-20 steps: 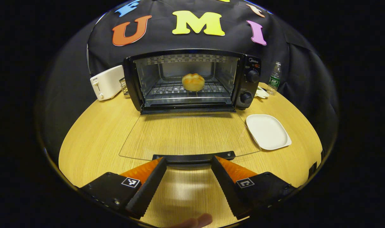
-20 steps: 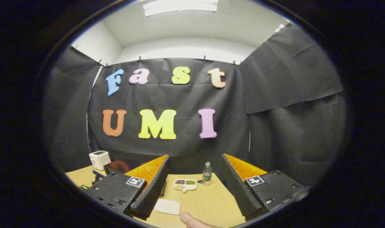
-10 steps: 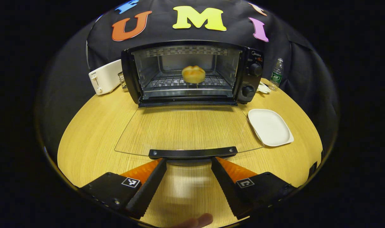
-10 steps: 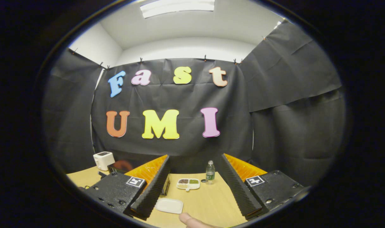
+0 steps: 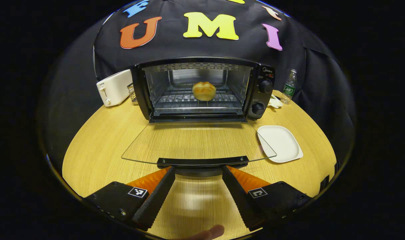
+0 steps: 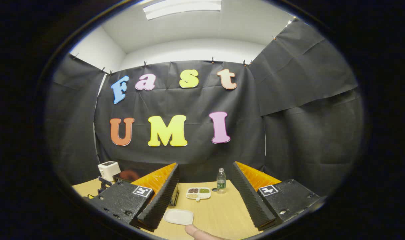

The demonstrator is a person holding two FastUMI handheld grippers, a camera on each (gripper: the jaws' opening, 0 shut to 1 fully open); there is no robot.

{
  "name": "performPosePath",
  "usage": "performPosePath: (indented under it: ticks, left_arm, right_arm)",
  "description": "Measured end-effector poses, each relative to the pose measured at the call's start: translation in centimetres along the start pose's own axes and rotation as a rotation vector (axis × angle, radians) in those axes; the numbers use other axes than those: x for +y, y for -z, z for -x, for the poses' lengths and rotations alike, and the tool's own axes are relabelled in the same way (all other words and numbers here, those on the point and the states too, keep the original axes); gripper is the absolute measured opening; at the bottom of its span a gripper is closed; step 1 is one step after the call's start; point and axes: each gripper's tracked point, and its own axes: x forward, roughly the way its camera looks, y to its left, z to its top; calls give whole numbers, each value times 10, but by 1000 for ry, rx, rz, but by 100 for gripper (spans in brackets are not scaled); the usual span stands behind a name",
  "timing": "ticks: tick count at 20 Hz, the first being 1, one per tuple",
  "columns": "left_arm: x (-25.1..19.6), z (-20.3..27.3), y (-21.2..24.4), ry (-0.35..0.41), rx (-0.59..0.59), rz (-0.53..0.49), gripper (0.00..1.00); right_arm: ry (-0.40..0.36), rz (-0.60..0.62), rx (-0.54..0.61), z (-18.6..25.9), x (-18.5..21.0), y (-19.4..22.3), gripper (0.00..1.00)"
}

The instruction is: Open the electric oven with the left hand, put the food in, and close the electric oven.

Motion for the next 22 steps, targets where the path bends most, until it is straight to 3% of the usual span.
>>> performPosePath:
  ticks: [5,22]
  left_arm:
    - [0,7,-16,-1,-40,-11,94]
    - [4,16,-105,25,-259,6,97]
  right_arm:
    - [38,24,-15,0,-6,2,94]
    - [45,23,-18,12,-1,6,94]
